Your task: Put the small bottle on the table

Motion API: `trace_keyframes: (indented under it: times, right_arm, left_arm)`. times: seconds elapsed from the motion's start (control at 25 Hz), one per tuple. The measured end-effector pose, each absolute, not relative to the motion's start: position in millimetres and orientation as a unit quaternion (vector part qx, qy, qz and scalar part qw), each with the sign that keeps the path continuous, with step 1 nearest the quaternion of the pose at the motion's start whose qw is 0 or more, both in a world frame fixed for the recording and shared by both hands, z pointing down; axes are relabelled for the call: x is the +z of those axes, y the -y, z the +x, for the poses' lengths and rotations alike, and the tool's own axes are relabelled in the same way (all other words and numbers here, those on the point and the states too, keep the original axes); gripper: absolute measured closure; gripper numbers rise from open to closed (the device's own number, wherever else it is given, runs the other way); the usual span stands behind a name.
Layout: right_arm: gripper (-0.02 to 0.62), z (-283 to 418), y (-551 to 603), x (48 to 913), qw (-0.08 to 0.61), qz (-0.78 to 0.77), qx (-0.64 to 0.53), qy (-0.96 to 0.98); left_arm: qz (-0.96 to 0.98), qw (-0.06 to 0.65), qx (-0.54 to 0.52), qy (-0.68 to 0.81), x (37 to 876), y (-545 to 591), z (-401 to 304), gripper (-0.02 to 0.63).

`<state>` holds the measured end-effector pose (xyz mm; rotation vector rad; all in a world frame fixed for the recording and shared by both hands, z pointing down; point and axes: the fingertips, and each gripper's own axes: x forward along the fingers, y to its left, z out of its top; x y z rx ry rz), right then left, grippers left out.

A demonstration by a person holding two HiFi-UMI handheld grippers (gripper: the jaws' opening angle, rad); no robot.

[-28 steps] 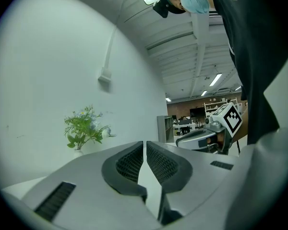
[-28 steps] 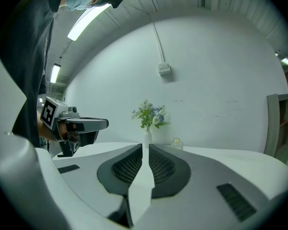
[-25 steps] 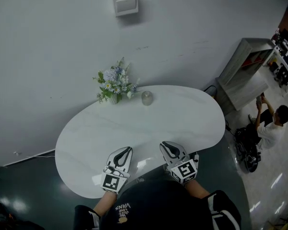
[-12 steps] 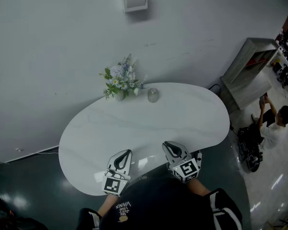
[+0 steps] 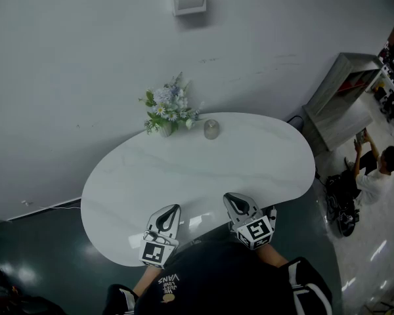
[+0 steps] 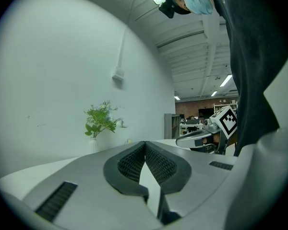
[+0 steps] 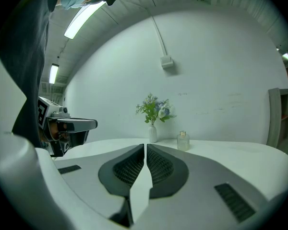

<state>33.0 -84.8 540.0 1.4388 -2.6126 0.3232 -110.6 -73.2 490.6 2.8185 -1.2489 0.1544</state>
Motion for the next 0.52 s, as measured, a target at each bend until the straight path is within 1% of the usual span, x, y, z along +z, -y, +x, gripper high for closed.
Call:
trace_keyframes:
  times: [0.52]
  right_arm:
    - [0.546, 43, 91, 541, 0.075, 0.486, 0.105, 0.864]
  left_arm:
    - [0.914, 0.034, 0.059, 0.400, 499, 80, -102, 0.586]
